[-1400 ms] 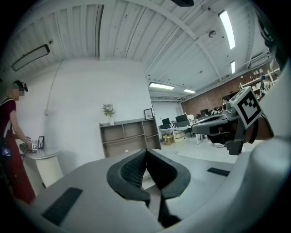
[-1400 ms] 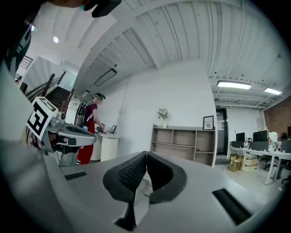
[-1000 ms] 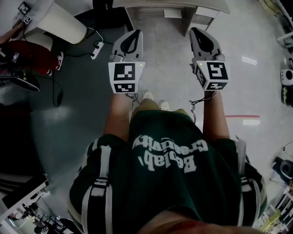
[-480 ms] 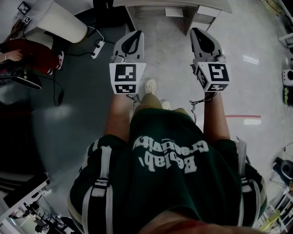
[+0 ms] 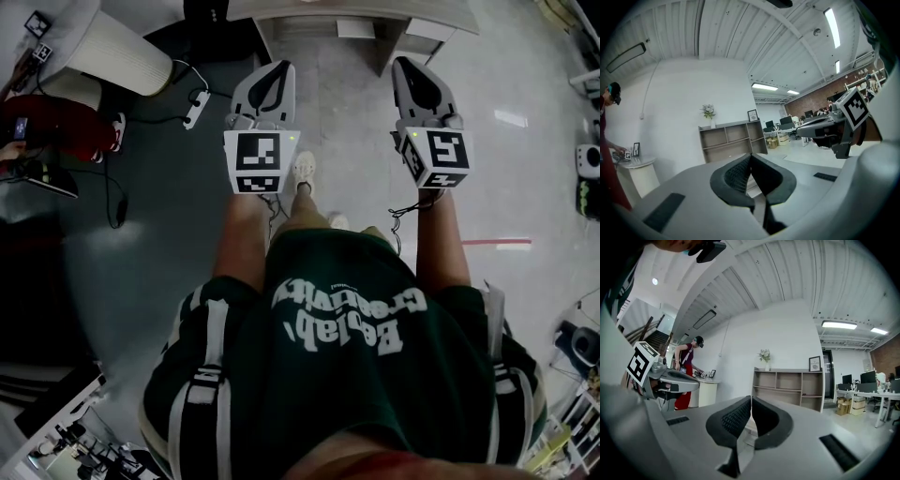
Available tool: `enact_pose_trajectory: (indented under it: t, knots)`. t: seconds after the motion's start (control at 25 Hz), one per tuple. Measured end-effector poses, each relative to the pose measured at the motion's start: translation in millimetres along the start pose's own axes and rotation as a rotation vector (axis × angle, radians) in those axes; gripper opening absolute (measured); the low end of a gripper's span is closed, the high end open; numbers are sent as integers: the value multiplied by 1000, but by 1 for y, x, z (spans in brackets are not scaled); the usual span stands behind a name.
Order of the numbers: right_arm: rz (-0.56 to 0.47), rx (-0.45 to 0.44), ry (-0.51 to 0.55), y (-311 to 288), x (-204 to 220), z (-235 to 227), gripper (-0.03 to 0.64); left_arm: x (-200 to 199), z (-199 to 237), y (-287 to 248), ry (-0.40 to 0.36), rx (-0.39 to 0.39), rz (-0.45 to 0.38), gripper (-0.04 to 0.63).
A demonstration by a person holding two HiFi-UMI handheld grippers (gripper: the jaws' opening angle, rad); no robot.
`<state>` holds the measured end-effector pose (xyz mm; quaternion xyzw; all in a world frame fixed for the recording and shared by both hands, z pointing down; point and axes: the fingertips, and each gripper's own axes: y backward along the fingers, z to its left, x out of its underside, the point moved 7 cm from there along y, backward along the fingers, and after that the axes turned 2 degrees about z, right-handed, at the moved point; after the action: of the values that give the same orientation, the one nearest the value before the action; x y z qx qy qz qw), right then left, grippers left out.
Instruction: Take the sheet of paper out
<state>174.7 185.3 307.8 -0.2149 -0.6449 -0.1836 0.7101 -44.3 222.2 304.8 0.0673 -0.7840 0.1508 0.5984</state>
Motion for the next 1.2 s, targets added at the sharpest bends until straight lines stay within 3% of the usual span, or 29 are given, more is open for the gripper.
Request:
enact_pose_trajectory:
  t: [0.4, 0.72, 1.2]
  knots:
    - [12, 52, -8, -70, -5, -15, 35, -3, 46, -69, -16, 66, -8, 19]
    - [20, 102, -6, -133, -23, -14, 35, -12, 108, -118, -22, 106, -16, 18]
    - [30, 137, 3, -182, -24, -16, 35, -9, 142, -160, -28, 155, -38, 18]
